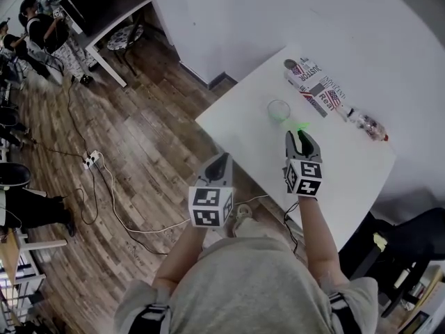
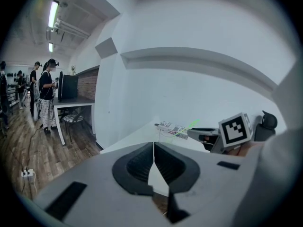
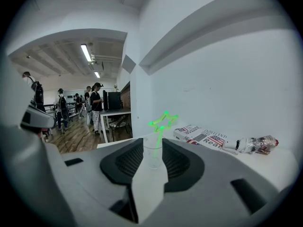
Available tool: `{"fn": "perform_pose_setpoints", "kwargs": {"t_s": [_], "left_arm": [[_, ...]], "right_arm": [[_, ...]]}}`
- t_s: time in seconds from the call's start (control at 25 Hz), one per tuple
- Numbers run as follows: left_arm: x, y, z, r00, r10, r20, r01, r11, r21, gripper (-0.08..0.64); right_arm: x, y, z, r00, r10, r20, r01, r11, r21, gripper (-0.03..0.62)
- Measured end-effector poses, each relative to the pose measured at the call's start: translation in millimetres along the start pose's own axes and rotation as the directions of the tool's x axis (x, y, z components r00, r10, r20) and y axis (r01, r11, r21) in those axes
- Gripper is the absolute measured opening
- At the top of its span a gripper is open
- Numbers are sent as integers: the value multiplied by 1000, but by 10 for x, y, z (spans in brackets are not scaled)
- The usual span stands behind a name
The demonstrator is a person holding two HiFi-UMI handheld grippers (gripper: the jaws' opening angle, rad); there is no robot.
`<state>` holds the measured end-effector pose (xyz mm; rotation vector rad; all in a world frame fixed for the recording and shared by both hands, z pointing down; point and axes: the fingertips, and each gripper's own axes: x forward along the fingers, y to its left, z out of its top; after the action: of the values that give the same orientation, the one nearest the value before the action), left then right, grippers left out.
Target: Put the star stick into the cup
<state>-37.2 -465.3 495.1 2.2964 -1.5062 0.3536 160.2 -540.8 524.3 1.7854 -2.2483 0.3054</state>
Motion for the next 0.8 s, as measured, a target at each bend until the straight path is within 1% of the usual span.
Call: {"fn": "perform_pose_setpoints", "kwargs": {"t_s": [0.24, 0.4, 0.52, 0.68, 0.8], "left_arm": [[-344, -68, -86, 1000, -5, 11, 5, 1000, 8, 9], [-531, -149, -149, 1000, -15, 19, 14, 1000, 20, 9], [-674, -178, -226, 1000, -21, 18, 21, 999, 29, 9], [-907, -223, -321, 999, -32, 23, 31, 999, 39, 9], [-1092, -291, -409, 999, -39, 25, 38, 998, 41, 9]], "right_arm": [[-439, 91, 45, 999, -23, 34, 23, 1000, 15, 127], [-743, 175, 64, 998, -25, 58, 23, 999, 28, 127], [-990, 310, 92, 997, -18, 78, 16, 999, 29, 127], [-1359, 574, 174, 994, 14, 112, -17, 999, 27, 124], [-1674, 731, 246, 988, 29, 152, -33, 999, 25, 98]]}}
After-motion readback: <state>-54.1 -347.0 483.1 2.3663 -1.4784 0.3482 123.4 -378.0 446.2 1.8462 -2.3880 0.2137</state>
